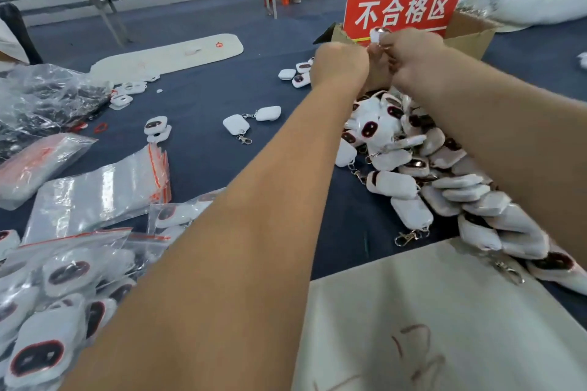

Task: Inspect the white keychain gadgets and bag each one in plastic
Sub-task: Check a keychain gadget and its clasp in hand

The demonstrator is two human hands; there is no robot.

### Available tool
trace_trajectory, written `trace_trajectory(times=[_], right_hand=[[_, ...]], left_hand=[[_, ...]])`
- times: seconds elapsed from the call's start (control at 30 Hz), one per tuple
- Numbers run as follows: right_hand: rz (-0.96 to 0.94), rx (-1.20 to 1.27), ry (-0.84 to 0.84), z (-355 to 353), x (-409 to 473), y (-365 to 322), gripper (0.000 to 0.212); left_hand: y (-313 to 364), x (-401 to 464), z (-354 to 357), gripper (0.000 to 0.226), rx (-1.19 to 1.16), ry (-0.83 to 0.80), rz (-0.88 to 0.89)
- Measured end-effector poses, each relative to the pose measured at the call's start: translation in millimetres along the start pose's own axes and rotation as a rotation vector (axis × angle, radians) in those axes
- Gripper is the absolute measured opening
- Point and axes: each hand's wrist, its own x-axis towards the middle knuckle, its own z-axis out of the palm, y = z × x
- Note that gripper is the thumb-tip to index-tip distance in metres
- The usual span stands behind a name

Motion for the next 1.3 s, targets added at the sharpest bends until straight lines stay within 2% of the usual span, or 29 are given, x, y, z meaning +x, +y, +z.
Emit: trace_trajectory(times=[0.07,0.13,0.17,0.3,0.4,0.47,0.53,0.6,0.67,0.77,0.87,0.97,1.03,1.1,1.17,1.3], right_hand=[[0.043,0.131,-0.084,-4.1,11.9,-9.2,0.014],[0.061,0.285,-0.105,-9.1,15.3,-10.4,0.019],[0.05,0.291,-0.105,-9.7,14.3,-9.1,0.021],[-0.04,0.145,-0.03,-9.7,-4.1,4.5,0.029],[-0.061,0.018,-0.006,-10.9,-35.8,23.0,0.021],[-0.108,-0.117,-0.039,-13.2,-64.7,40.9,0.016],[-0.236,-0.279,-0.082,-18.5,-95.1,60.9,0.019],[-0.404,-0.533,-0.108,-27.4,-124.2,82.9,0.023],[-0.517,-0.733,-0.239,-35.3,-151.3,102.4,0.031],[-0.559,-0.833,-0.536,-38.8,-184.4,125.0,0.043],[-0.665,-0.935,-0.613,-35.3,-195.8,136.6,0.044],[-0.706,-0.925,-0.501,-33.3,-197.5,144.2,0.023],[-0.63,-0.812,-0.473,-35.5,-196.1,149.8,0.018],[-0.511,-0.677,-0.524,-37.3,-193.4,152.0,0.019],[-0.475,-0.623,-0.569,-39.3,-189.7,151.2,0.021],[-0.467,-0.581,-0.621,-40.5,-187.3,151.7,0.022]], left_hand=[[-6.0,6.4,0.4,0.023,0.135,0.012,-0.023],[-19.6,8.2,-3.8,0.007,0.311,0.01,-0.033],[-27.9,8.5,-7.1,0.006,0.404,0.02,-0.04],[-60.0,-7.3,-20.1,0.031,0.735,-0.086,-0.094],[-76.5,-32.6,-23.8,0.039,0.849,-0.134,-0.043],[-79.0,-51.5,-30.3,0.029,0.766,-0.057,0.011],[-78.6,-71.2,-44.7,0.018,0.566,0.001,0.009],[-80.4,-92.4,-64.2,0.02,0.371,0.022,0.009],[-85.5,-113.4,-83.9,0.024,0.234,0.093,0.021],[-98.1,-141.6,-111.0,0.037,0.154,0.211,0.005],[-111.0,-155.3,-128.8,0.043,0.219,0.192,0.002],[-114.4,-163.0,-135.3,0.047,0.052,0.127,-0.057],[-118.5,-165.4,-139.1,0.045,-0.094,0.139,-0.047],[-125.8,-165.6,-145.1,0.033,-0.05,0.141,0.055],[-130.0,-165.6,-149.2,0.016,0.022,0.114,0.156],[-130.5,-166.6,-153.3,0.005,0.028,0.075,0.185]])
